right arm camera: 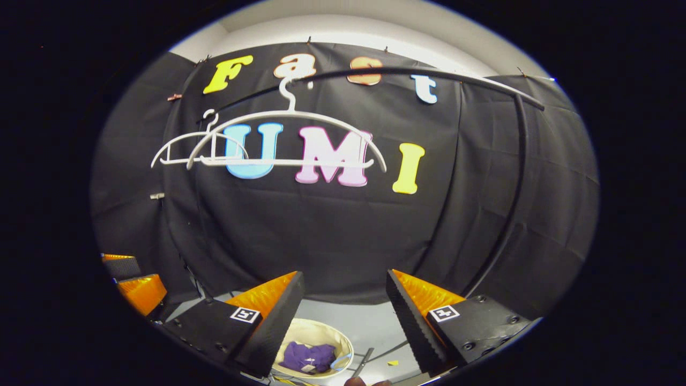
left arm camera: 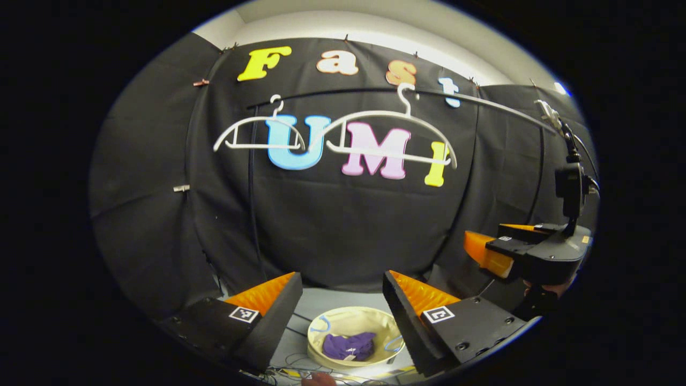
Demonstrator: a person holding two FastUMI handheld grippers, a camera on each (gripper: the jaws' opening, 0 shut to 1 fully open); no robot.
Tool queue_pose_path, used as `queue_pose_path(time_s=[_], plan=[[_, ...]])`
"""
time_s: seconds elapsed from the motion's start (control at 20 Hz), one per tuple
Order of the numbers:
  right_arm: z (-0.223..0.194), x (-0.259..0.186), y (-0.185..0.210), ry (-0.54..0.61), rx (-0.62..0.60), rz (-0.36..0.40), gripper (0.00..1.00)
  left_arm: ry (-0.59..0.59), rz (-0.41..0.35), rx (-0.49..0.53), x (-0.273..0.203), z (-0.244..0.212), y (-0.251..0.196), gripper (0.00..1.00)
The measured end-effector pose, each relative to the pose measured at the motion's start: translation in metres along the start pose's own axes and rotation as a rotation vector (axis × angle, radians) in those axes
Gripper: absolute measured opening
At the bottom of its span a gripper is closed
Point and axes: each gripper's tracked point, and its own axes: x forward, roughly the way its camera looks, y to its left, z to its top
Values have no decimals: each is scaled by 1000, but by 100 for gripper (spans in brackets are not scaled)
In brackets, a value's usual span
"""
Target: Grasp the clothes on the hanger with both hands and then place them into the laundry hamper below.
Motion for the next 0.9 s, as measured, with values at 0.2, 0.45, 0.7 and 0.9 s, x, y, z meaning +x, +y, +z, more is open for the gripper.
queue_pose_path(time_s=[0.2,0.45,0.7,0.9], plan=[[54,-23,-6,-119,11,-25,98,-111,-6,-3,-22,52,4,95],[114,-43,-4,-233,10,-27,96,-224,-33,21,-53,105,-2,95],[152,-56,-3,-310,21,-29,98,-285,-56,10,-74,134,-8,92],[165,-58,-3,-326,35,-33,98,-310,-48,24,-82,146,-2,95]])
